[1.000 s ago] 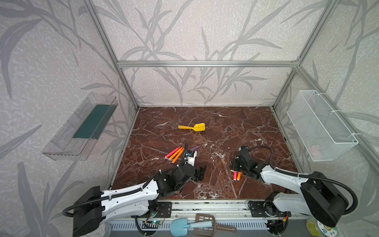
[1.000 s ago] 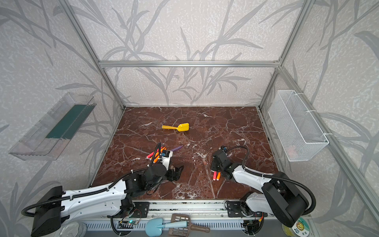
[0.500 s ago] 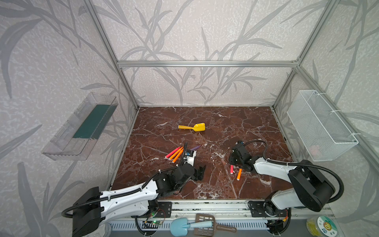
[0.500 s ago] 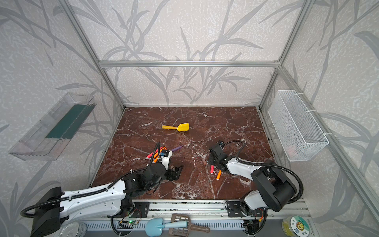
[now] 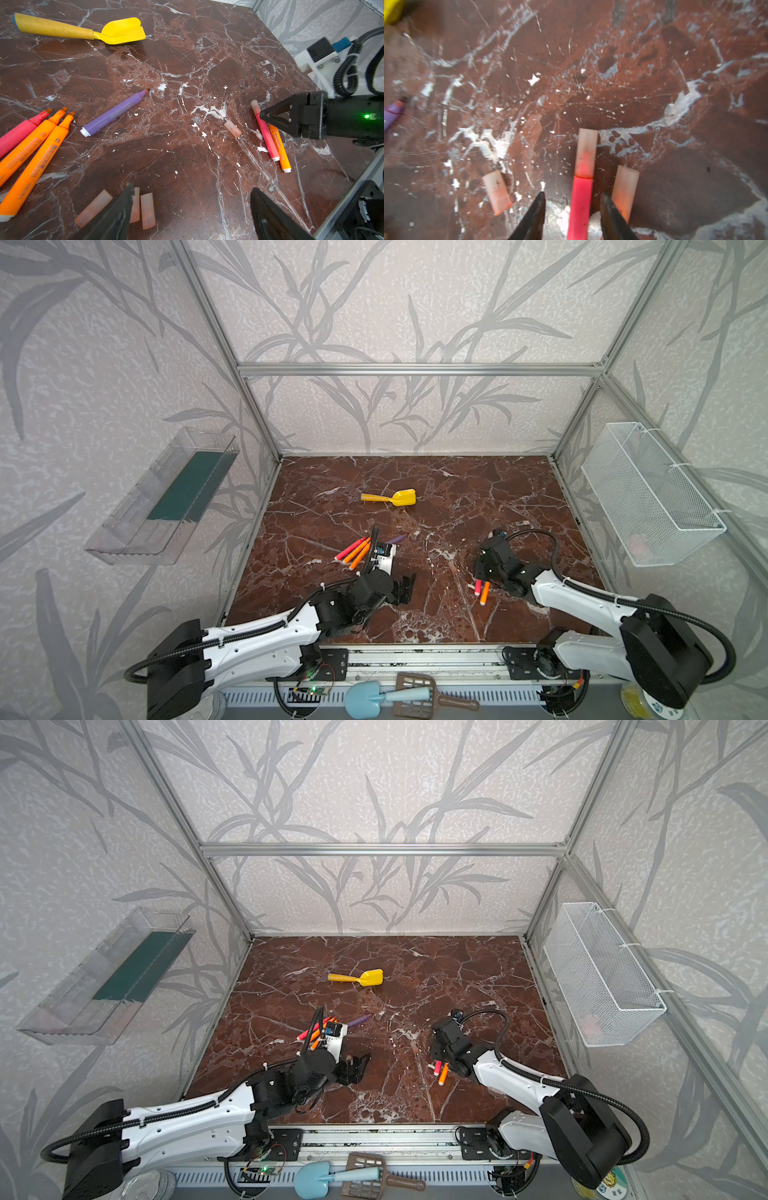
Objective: Insert the pens into the pen caps
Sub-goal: 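Lower the capped pink highlighter beside the capped orange highlighter with the right gripper, then move the left gripper over the purple marker and grasp it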
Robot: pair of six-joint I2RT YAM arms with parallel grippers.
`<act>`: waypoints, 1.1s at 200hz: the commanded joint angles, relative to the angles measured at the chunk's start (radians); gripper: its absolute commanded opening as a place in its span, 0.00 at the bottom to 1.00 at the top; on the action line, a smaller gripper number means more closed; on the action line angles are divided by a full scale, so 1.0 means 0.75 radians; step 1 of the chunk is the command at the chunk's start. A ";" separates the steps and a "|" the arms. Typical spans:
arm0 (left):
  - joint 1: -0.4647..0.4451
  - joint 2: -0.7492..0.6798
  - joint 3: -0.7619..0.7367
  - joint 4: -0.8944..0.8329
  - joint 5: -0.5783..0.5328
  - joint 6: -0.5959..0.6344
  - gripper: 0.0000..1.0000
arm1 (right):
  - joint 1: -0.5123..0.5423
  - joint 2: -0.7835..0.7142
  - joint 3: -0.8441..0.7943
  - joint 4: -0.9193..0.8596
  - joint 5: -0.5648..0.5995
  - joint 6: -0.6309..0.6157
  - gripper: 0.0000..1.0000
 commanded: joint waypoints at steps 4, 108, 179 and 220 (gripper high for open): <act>0.015 -0.023 -0.018 -0.054 -0.038 -0.037 0.89 | -0.006 -0.101 0.027 -0.057 -0.045 -0.056 0.47; 0.213 0.043 -0.035 -0.300 -0.089 -0.155 0.81 | 0.082 -0.250 -0.011 0.038 -0.180 -0.116 0.51; 0.327 0.195 0.036 -0.292 -0.078 -0.079 0.77 | 0.092 -0.226 -0.022 0.062 -0.194 -0.108 0.51; 0.352 0.375 0.238 -0.262 -0.029 0.159 0.76 | 0.094 -0.217 -0.021 0.060 -0.196 -0.107 0.51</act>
